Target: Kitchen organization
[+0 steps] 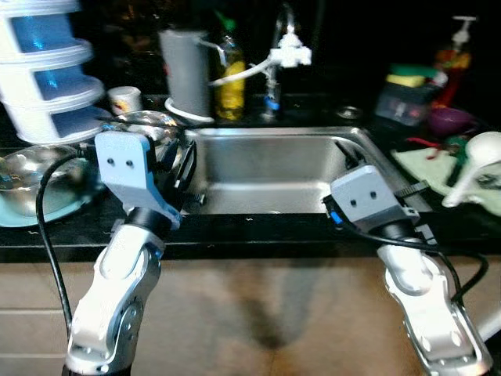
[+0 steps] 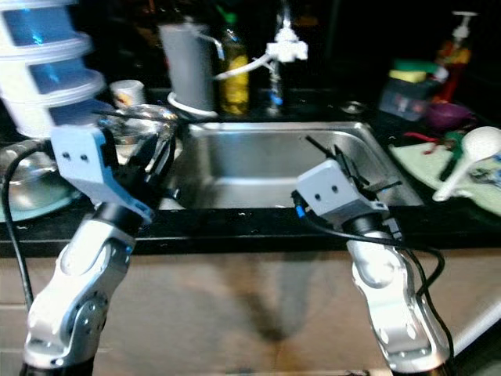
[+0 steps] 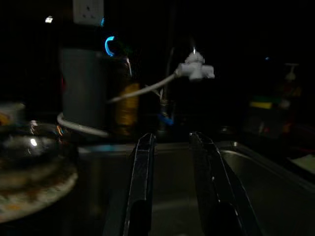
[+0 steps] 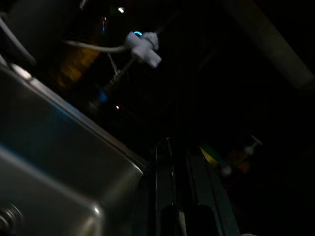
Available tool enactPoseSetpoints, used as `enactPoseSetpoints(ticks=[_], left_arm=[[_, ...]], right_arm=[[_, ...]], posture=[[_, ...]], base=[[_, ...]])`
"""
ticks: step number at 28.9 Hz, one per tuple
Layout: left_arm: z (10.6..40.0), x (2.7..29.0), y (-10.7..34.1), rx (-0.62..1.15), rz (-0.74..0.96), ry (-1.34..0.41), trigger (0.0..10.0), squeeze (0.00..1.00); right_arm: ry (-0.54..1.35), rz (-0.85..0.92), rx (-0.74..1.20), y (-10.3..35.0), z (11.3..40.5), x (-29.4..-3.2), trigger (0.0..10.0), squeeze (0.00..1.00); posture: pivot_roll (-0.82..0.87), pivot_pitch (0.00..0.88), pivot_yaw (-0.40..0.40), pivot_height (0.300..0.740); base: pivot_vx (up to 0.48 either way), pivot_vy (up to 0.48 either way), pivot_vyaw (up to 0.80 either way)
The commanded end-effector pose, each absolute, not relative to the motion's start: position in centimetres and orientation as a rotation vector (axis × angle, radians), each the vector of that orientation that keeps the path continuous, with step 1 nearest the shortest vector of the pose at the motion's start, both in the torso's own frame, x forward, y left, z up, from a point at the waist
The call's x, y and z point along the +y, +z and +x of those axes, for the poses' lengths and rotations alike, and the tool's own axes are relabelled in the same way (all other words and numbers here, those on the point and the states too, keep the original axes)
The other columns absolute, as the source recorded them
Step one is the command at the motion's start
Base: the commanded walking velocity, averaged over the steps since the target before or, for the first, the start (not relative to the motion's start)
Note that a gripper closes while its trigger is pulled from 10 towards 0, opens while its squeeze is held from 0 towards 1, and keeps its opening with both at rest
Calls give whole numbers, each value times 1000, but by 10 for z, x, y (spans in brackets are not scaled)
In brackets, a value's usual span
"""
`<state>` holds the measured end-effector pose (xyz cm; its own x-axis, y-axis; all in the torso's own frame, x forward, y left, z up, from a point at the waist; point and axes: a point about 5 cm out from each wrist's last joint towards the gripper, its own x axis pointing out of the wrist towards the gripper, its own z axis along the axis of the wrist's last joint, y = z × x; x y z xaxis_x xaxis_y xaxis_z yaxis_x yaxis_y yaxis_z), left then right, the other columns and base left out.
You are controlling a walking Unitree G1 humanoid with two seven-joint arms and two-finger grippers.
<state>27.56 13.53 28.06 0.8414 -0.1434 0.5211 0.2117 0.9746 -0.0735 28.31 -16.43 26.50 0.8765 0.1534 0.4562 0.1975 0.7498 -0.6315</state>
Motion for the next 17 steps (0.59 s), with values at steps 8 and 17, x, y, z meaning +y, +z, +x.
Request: enactPoseSetpoints(ticks=[8,17], left_arm=[[275,141,279,-526,-122,-158,10000,0],[275,142,280,-516,-150,-167,10000,0]], right_arm=[[-5,-741,-529,266,282,-159,10000,0],[-2,-742,-529,266,283,-159,10000,0]], posture=[[-70,79,-55,740],[-71,80,-56,740]], base=[[0,222,0],[0,297,0]])
